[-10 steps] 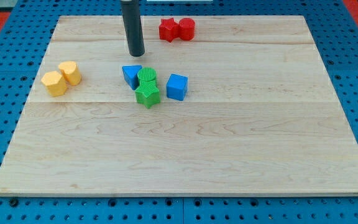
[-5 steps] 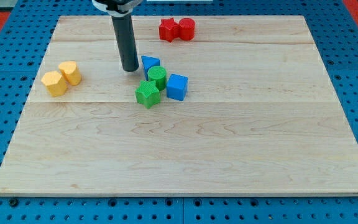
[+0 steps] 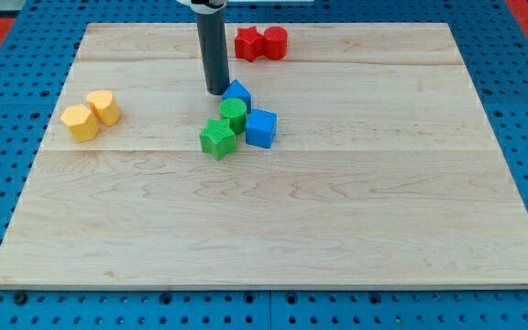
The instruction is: Move the blue triangle and blue cube towards the right center
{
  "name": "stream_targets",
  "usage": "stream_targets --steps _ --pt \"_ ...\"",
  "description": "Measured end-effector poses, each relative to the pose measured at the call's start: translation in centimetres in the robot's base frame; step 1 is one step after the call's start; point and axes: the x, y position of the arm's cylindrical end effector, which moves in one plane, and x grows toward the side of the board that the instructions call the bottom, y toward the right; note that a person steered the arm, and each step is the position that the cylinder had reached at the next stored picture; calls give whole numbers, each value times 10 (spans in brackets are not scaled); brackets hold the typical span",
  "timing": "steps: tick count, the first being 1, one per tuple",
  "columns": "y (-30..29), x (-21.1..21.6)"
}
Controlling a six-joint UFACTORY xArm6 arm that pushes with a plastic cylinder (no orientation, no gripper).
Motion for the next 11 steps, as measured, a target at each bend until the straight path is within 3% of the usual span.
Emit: stream_targets --steps 2,3,4,5,7,8,9,10,11 --pt "86 26" --pt "102 27" --pt "34 30" --pt "32 60" --pt "198 73" --pt "158 67" --pt "133 101" --pt "173 187" --pt "51 187"
